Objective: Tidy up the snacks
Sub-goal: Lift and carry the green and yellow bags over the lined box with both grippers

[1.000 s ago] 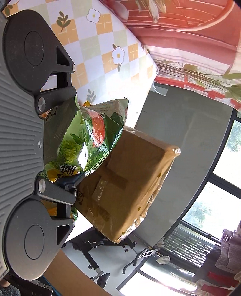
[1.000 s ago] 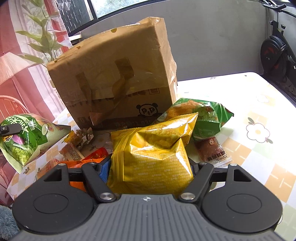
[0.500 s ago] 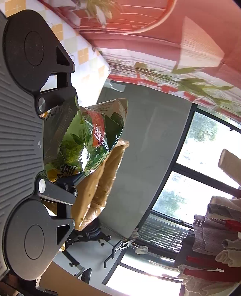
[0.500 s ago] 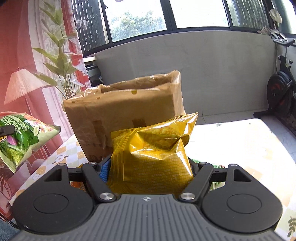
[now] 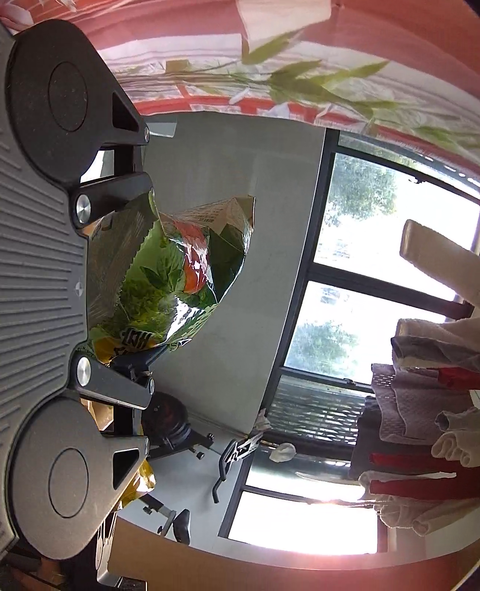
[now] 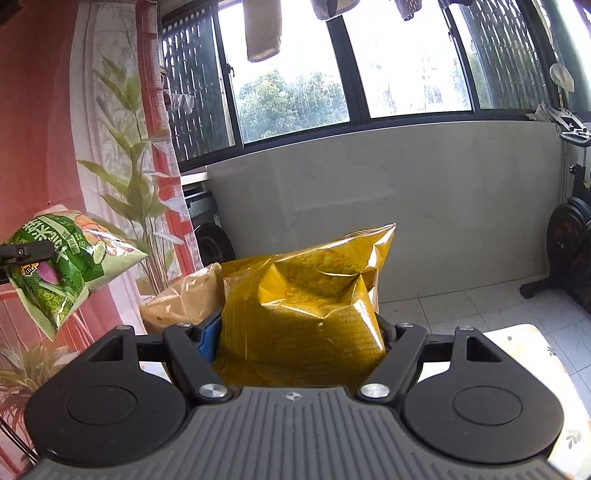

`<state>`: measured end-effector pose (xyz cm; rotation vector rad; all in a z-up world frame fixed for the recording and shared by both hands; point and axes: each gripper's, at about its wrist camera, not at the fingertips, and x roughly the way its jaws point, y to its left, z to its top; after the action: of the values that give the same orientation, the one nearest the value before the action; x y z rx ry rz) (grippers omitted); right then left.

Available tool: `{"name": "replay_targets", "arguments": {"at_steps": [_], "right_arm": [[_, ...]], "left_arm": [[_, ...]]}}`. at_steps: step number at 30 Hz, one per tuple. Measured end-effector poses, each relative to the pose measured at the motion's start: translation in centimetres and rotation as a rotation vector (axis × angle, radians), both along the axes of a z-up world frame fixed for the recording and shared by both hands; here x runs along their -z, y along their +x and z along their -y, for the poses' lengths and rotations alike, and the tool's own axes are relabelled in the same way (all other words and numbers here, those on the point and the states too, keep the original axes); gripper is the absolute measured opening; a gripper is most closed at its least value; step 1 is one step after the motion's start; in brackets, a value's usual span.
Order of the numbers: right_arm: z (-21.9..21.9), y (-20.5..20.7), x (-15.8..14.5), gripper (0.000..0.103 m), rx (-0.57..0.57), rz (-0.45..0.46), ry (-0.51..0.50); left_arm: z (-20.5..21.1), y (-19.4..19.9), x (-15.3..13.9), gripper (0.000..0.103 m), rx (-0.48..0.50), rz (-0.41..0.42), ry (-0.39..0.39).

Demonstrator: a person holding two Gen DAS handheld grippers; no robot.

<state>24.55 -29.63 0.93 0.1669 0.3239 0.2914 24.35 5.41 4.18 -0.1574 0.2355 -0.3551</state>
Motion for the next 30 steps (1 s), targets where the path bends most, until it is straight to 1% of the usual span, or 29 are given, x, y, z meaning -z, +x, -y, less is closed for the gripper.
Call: {"name": "replay_targets", "arguments": {"at_steps": [2,6,8,11,13,15,17,19,21,23,25,26,27,28,30], "right_arm": [[-0.1,1.2,-0.6,0.075,0.007,0.015,-0.024],[-0.4,4.4,-1.1,0.075,0.018,0.02,-0.055],[-0.8,5.8,-1.0,0.075,0.024,0.032,-0.078],[-1.3,7.8,-0.4,0.075,0.035,0.036,-0.09],[-1.6,9.0,0.1,0.075,0.043,0.028,-0.091],[-2.0,10.2,0.6,0.075,0.048,0.017,-0.095],[-2.5,11.1,1.0,0.075,0.047,0.012,-0.104],[-3.0,12.0,1.4,0.075,0.043,0.01,-0.118],[-3.4,12.7,1.8,0.075,0.046,0.011,-0.129],[-3.5,13.4,2.3,0.075,0.052,0.003,-0.121],[-3.4,14.1,2.9,0.076,0.057,-0.023,-0.101],[-3.4,14.4,3.2,0.078,0.054,-0.038,-0.097],[-3.4,14.6,3.4,0.078,0.045,-0.051,-0.099],[-3.5,14.7,3.6,0.08,0.039,-0.061,-0.104],[-3.5,14.6,3.8,0.086,0.031,-0.069,-0.108]], "left_arm": [[0.9,1.7,-0.5,0.064,0.025,-0.011,0.021],[3.7,5.3,-1.1,0.064,0.026,-0.003,0.168],[5.0,6.9,-0.9,0.064,0.025,0.001,0.226],[6.5,9.0,-0.1,0.064,0.014,-0.01,0.262],[7.7,10.2,0.7,0.064,-0.003,-0.012,0.306],[8.8,11.8,1.7,0.064,-0.028,-0.028,0.368],[9.6,13.0,2.9,0.064,-0.039,-0.054,0.401],[9.9,13.7,3.9,0.065,-0.041,-0.071,0.404],[9.9,14.2,4.7,0.065,-0.036,-0.08,0.388],[9.7,14.9,5.4,0.066,-0.041,-0.111,0.374],[9.4,15.4,5.7,0.071,-0.049,-0.15,0.36],[9.1,15.5,5.8,0.072,-0.049,-0.161,0.35],[9.0,15.5,5.8,0.073,-0.044,-0.162,0.343],[8.7,15.4,5.7,0.076,-0.044,-0.155,0.337],[8.1,15.3,5.4,0.079,-0.073,-0.143,0.327]]}}
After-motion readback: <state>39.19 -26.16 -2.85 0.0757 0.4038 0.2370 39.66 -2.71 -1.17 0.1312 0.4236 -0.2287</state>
